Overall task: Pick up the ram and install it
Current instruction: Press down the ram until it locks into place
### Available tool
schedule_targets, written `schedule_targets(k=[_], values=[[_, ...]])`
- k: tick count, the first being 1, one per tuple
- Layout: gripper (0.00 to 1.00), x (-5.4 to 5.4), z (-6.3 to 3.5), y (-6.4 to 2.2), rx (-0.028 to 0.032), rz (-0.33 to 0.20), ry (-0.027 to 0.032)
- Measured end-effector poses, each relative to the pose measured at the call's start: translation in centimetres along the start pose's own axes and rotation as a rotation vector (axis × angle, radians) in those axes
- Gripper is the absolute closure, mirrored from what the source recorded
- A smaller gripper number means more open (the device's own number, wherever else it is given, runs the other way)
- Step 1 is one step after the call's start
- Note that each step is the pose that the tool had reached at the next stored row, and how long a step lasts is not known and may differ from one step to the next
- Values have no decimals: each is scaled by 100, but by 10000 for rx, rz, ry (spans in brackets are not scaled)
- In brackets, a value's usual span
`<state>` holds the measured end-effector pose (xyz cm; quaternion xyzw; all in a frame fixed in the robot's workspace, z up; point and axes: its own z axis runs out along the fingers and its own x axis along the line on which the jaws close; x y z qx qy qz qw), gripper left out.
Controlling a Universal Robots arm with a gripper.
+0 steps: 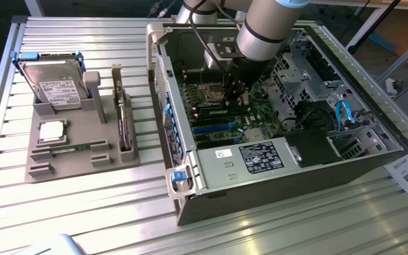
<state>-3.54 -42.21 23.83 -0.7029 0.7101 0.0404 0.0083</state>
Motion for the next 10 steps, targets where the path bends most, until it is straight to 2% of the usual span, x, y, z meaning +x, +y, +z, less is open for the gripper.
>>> schedule_targets(k=[10], values=[[90,3,41,-2,0,0,1]])
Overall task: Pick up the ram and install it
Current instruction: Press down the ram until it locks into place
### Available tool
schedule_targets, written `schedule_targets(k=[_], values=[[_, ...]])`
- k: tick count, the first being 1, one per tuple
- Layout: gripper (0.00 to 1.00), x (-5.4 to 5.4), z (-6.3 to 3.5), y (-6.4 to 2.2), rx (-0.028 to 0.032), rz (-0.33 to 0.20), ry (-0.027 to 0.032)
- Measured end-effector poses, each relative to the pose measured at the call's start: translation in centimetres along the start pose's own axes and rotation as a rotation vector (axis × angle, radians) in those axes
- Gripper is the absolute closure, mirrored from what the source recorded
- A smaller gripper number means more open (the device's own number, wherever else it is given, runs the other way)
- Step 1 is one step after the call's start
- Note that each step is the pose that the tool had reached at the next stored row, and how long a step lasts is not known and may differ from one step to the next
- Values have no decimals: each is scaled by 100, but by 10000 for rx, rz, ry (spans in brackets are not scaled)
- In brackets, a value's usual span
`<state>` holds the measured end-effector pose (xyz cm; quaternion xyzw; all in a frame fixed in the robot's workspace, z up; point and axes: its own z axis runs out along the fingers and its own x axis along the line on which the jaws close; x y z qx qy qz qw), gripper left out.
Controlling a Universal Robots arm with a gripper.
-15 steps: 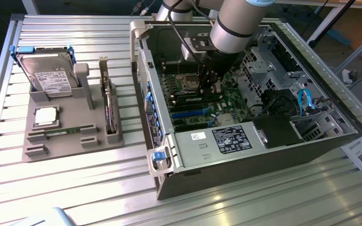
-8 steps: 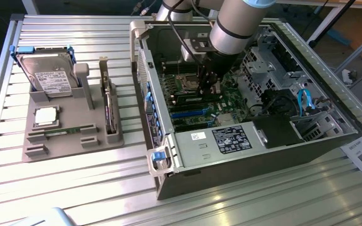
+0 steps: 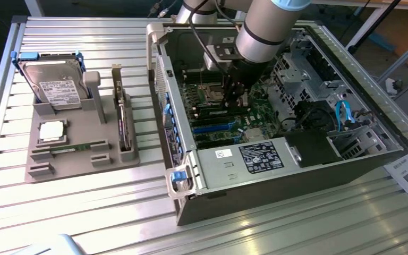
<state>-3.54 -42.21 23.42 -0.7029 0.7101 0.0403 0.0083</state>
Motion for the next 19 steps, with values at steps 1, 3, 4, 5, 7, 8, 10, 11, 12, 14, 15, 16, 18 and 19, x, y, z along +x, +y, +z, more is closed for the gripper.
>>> schedule_targets(k=[1,3,4,5,7,8,10,11,12,14,15,16,18,19], values=[[90,0,2,0,0,0,0],[90,1,3,0,0,0,0],[90,0,3,0,0,0,0],[90,0,4,0,0,0,-1],[90,1,8,0,0,0,-1],[90,2,11,0,1,1,0],[90,3,16,-1,0,0,0],[90,4,18,-1,0,1,0],[90,5,19,-1,0,0,0],[90,6,22,-1,0,0,0],[90,6,23,-1,0,0,1],[90,7,24,-1,0,0,0],[90,8,26,-1,1,0,0],[90,8,26,-1,0,0,0]])
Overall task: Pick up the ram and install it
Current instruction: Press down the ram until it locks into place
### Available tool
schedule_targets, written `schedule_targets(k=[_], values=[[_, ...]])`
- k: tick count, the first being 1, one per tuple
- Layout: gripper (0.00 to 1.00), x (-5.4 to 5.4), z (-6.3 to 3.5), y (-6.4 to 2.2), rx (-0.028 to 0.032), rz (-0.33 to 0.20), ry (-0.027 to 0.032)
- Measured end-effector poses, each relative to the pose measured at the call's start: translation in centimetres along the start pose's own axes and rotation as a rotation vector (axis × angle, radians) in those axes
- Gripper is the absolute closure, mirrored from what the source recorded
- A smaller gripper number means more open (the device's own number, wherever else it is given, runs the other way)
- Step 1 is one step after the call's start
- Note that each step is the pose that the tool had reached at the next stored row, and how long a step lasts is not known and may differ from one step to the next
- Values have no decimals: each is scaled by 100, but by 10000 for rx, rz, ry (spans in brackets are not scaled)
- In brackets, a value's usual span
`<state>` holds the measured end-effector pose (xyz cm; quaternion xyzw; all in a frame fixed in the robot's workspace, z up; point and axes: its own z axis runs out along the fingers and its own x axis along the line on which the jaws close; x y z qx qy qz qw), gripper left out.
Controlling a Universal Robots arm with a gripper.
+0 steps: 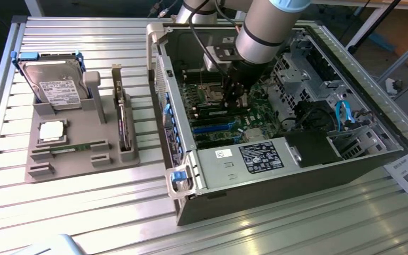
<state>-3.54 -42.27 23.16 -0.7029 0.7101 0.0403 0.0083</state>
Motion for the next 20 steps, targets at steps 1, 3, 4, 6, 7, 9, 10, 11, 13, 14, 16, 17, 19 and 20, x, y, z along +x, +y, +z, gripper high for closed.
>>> schedule_targets(k=[1,3,4,6,7,9,10,11,13,14,16,17,19,20], values=[[90,0,0,0,0,0,0],[90,-1,-6,0,3,0,-7],[90,-1,-11,0,4,-1,-9],[90,-2,-31,1,1,0,-3],[90,-3,-41,2,1,0,-1],[90,-4,-57,3,1,0,-2],[90,-5,-72,3,0,0,-1],[90,-6,-86,4,0,0,-1],[90,-8,-121,6,1,0,-2],[90,-9,-140,7,0,0,-1],[90,-14,-201,9,1,-1,-2],[90,-17,-250,12,0,-1,0],[90,-19,-270,12,1,0,-3],[90,-19,-271,12,1,0,-2]])
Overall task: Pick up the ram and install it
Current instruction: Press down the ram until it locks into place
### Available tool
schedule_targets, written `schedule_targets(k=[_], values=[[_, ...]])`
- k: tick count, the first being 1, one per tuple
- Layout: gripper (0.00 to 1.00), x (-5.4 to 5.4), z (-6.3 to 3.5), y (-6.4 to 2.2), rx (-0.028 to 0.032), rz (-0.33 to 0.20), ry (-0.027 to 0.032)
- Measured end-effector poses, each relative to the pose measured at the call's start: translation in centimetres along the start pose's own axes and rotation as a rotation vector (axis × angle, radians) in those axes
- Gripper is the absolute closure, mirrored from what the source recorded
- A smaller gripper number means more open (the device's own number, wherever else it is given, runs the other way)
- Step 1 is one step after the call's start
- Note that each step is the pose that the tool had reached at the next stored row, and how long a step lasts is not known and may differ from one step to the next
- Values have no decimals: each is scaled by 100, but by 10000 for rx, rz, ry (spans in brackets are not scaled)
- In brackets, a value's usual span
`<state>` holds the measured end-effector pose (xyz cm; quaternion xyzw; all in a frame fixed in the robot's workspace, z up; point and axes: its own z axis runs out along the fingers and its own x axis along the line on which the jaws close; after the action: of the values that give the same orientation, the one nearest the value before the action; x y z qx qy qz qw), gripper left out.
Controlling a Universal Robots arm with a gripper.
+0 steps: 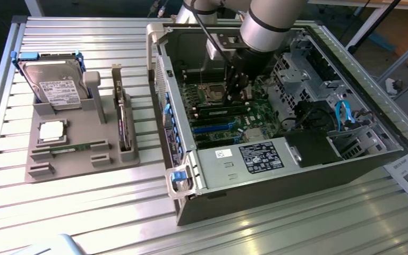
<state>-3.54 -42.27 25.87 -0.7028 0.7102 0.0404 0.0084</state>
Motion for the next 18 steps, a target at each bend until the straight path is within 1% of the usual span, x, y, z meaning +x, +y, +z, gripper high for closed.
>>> schedule_targets(k=[2,3,6,12,16,18], values=[[90,0,0,10,0,-2,2],[90,0,1,34,3,-1,1],[90,2,7,160,19,2,1],[90,5,26,374,30,22,0],[90,7,43,488,33,49,-4],[90,7,43,496,32,50,-2]])
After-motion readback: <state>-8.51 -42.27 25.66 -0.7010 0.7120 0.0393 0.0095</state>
